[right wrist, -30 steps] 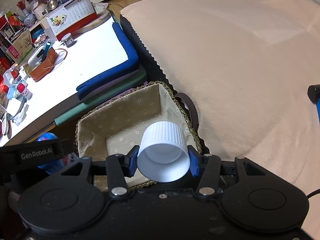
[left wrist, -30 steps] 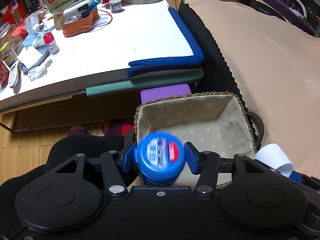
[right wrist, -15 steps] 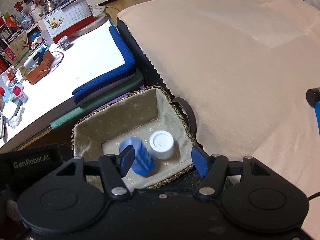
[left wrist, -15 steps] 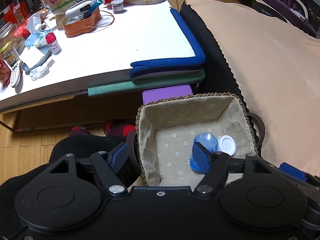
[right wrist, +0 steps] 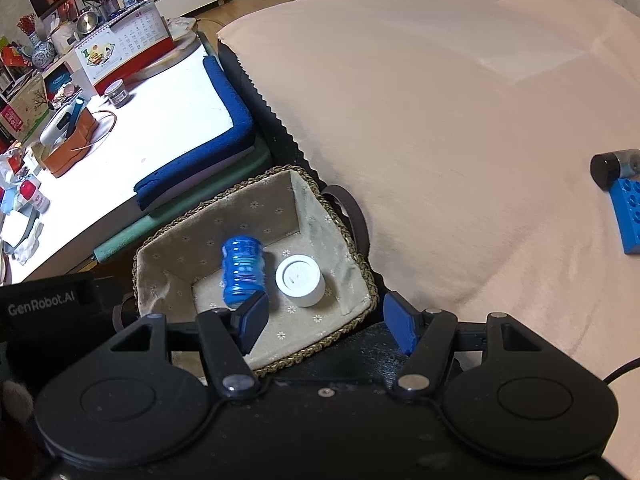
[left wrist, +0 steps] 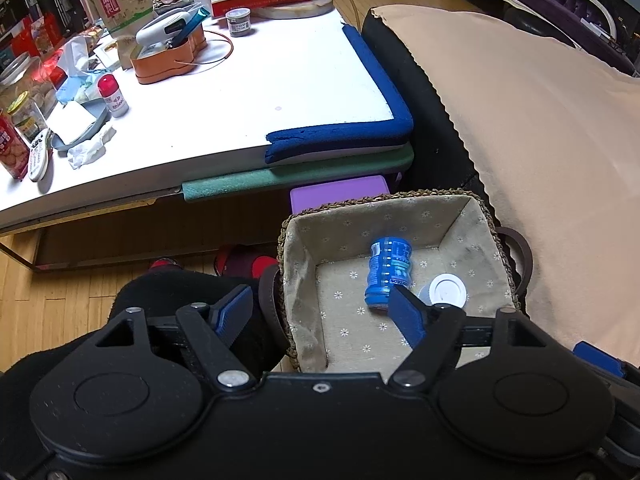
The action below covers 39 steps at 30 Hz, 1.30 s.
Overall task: Organize rigid objects
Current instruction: 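Withdraw both tools from the basket toward the brick pile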
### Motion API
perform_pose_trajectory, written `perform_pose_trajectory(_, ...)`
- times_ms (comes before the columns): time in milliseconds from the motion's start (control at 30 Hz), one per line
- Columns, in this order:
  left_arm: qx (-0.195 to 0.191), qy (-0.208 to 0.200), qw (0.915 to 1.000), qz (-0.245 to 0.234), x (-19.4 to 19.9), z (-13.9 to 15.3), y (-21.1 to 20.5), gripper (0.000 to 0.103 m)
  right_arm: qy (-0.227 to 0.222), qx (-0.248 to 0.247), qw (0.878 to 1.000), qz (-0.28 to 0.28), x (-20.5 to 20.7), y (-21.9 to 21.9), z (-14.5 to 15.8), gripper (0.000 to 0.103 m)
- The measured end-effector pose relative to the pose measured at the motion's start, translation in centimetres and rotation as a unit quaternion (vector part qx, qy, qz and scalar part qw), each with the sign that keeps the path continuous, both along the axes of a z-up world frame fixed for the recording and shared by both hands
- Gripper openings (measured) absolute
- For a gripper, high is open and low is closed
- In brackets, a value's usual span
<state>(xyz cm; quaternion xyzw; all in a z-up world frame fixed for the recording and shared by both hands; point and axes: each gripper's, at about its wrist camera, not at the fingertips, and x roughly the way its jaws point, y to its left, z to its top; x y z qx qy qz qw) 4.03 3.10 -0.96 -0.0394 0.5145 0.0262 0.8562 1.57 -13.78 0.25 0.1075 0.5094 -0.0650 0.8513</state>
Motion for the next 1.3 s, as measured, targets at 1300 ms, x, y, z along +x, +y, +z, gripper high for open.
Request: perform_pose_trajectory(1300,0.006,-0.027,0.9994,-0.022,-1.2,0.6,-0.4,0.078,-0.002,-0.007,1.0,-0.003,-1.9,-1.0,-0.1,0.069)
